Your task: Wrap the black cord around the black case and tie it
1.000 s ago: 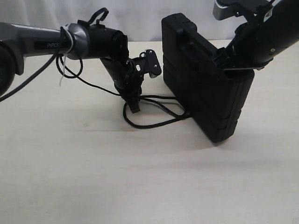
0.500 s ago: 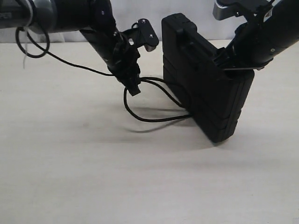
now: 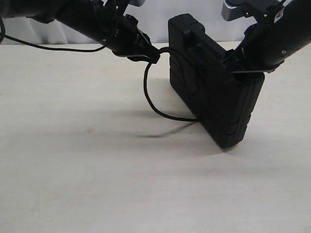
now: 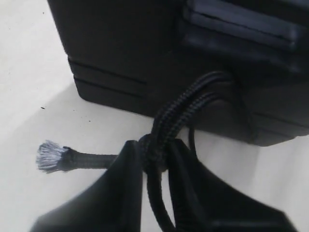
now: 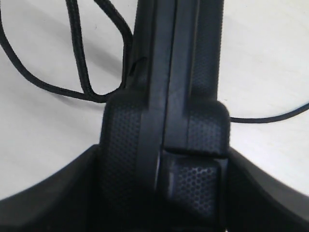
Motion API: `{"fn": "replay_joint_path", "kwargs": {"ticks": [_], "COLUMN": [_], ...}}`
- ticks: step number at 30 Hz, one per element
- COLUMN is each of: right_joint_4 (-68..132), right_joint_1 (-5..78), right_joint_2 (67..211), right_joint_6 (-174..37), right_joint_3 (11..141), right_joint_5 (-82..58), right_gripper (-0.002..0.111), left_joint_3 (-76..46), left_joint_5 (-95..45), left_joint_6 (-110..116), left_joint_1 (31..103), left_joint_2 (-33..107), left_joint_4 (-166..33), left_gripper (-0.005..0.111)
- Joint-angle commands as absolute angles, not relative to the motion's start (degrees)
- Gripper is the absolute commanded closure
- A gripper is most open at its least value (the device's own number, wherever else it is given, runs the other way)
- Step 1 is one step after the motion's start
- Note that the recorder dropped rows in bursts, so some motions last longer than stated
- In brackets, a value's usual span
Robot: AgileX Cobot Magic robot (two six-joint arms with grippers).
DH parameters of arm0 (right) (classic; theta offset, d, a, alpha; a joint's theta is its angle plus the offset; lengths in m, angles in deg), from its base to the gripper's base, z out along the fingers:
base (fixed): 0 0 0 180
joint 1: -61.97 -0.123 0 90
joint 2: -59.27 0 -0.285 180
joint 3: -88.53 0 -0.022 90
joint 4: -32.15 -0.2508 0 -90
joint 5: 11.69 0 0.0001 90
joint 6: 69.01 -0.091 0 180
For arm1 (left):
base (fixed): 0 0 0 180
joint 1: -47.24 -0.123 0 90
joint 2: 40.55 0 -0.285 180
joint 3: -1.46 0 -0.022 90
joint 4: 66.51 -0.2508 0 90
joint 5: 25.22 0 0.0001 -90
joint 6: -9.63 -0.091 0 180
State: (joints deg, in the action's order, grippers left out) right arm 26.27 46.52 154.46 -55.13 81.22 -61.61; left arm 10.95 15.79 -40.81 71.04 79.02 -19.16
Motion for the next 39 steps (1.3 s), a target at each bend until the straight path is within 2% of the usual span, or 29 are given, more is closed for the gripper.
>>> {"fn": "replay_joint_path", "kwargs": {"ticks": [1, 6, 13, 18, 28, 39], "right_joint_4": [24.90, 24.90, 24.90, 24.05, 24.04, 19.81], "right_joint_1": [46.53, 46.53, 46.53, 46.53, 46.53, 46.53], "right_joint_2": [154.59, 154.59, 154.59, 154.59, 154.59, 154.59], "right_joint_6": [-54.82, -54.82, -54.82, -54.82, -54.82, -51.46], "right_joint_3": [80.99, 80.99, 80.99, 80.99, 80.99, 80.96], "right_joint_5": [-61.44, -61.44, -61.44, -61.56, -61.55, -61.65], "right_gripper": [0.104, 0.104, 0.104, 0.104, 0.104, 0.104], "left_joint_3": [10.74, 10.74, 10.74, 10.74, 7.53, 7.66], "left_joint_5": [16.71, 19.20, 26.07, 13.68, 9.63, -2.77], "left_joint_6": [-41.29, -40.68, -35.17, -29.64, -28.35, -36.98], "left_joint_1": [69.68, 67.12, 69.12, 69.54, 77.67, 84.01], "left_joint_2": [75.12, 73.01, 78.64, 79.19, 79.85, 79.85], "left_joint_4": [-17.64, -15.12, -19.20, -14.19, -15.17, -11.77], "left_gripper": [0.107, 0.107, 0.107, 0.107, 0.107, 0.107]}}
